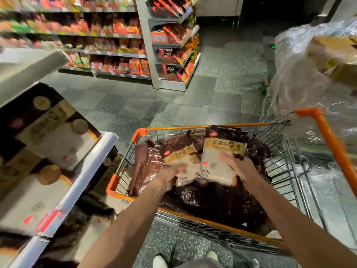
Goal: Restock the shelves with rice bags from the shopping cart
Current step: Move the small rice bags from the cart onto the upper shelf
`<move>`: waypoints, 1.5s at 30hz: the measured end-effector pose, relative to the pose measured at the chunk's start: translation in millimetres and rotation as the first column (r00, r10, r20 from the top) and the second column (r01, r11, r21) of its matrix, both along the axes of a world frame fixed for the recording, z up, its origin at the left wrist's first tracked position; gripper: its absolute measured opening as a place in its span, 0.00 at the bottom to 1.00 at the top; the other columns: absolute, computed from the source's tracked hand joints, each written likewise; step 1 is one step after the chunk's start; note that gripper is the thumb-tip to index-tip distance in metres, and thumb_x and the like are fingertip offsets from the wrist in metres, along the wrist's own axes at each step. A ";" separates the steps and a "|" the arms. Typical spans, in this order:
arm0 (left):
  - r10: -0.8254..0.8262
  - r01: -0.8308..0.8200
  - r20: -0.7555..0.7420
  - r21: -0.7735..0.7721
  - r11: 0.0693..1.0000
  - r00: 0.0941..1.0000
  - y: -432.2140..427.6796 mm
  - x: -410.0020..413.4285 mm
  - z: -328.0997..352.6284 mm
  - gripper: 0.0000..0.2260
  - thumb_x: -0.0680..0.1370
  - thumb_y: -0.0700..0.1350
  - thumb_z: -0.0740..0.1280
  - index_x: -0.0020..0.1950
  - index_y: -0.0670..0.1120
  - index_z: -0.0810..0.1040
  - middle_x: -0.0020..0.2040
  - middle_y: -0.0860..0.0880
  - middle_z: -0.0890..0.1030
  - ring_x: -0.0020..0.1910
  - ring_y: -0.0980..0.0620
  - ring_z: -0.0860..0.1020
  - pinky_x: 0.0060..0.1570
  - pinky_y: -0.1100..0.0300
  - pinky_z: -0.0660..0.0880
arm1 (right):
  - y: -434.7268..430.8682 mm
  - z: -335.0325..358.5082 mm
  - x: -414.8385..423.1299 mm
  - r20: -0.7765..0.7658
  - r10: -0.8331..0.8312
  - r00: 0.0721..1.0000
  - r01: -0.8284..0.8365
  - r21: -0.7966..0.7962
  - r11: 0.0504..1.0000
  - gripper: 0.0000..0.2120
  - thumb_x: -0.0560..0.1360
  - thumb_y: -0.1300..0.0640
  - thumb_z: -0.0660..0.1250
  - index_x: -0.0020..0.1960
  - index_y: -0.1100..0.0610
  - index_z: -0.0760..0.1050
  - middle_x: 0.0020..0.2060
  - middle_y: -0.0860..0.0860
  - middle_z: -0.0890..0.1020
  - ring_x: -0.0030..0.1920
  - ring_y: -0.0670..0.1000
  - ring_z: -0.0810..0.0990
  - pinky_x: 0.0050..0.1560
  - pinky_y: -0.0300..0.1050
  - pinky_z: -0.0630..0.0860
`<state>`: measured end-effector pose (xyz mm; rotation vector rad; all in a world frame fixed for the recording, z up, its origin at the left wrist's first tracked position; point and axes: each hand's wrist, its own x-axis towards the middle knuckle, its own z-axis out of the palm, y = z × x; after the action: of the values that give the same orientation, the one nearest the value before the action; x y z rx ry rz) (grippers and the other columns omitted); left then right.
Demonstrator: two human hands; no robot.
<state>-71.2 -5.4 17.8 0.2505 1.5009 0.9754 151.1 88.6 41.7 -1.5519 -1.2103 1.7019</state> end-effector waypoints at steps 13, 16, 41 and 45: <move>0.555 -0.367 -0.280 0.513 0.776 0.783 -81.9 -108.2 177.6 0.12 0.75 0.44 0.73 0.57 0.42 0.82 0.47 0.46 0.86 0.42 0.48 0.84 0.38 0.59 0.80 | 6.6 155.5 -149.9 -0.283 0.605 0.744 -0.482 0.401 0.780 0.12 0.73 0.56 0.73 0.56 0.51 0.80 0.48 0.47 0.86 0.48 0.46 0.85 0.47 0.43 0.81; 0.717 -0.418 -0.402 0.609 0.674 0.569 -123.7 -134.2 241.5 0.13 0.75 0.48 0.74 0.55 0.43 0.83 0.47 0.47 0.86 0.38 0.53 0.83 0.37 0.62 0.78 | -14.6 201.7 -201.2 -0.343 0.678 0.650 -0.496 0.485 0.721 0.07 0.73 0.59 0.73 0.50 0.51 0.80 0.44 0.45 0.86 0.43 0.43 0.85 0.43 0.39 0.81; 0.803 -0.297 -0.556 0.821 0.488 -0.217 -314.4 -346.4 585.7 0.14 0.76 0.48 0.73 0.59 0.46 0.80 0.50 0.50 0.83 0.33 0.60 0.72 0.28 0.67 0.67 | -155.7 513.5 -521.2 -0.550 0.821 0.154 -0.484 0.682 0.548 0.14 0.71 0.55 0.75 0.56 0.54 0.79 0.47 0.52 0.86 0.44 0.51 0.86 0.36 0.48 0.83; 0.765 -0.327 -0.598 0.791 0.516 -0.239 -304.2 -398.7 581.9 0.10 0.77 0.46 0.72 0.56 0.46 0.80 0.44 0.52 0.82 0.35 0.60 0.77 0.29 0.68 0.74 | -156.7 537.2 -575.4 -0.571 0.807 0.153 -0.493 0.663 0.563 0.09 0.73 0.58 0.74 0.49 0.52 0.76 0.44 0.51 0.85 0.40 0.50 0.85 0.35 0.49 0.82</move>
<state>-469.8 -309.5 599.7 0.5356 2.8905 2.2052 -424.3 -68.1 578.8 0.3212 -1.5371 2.1662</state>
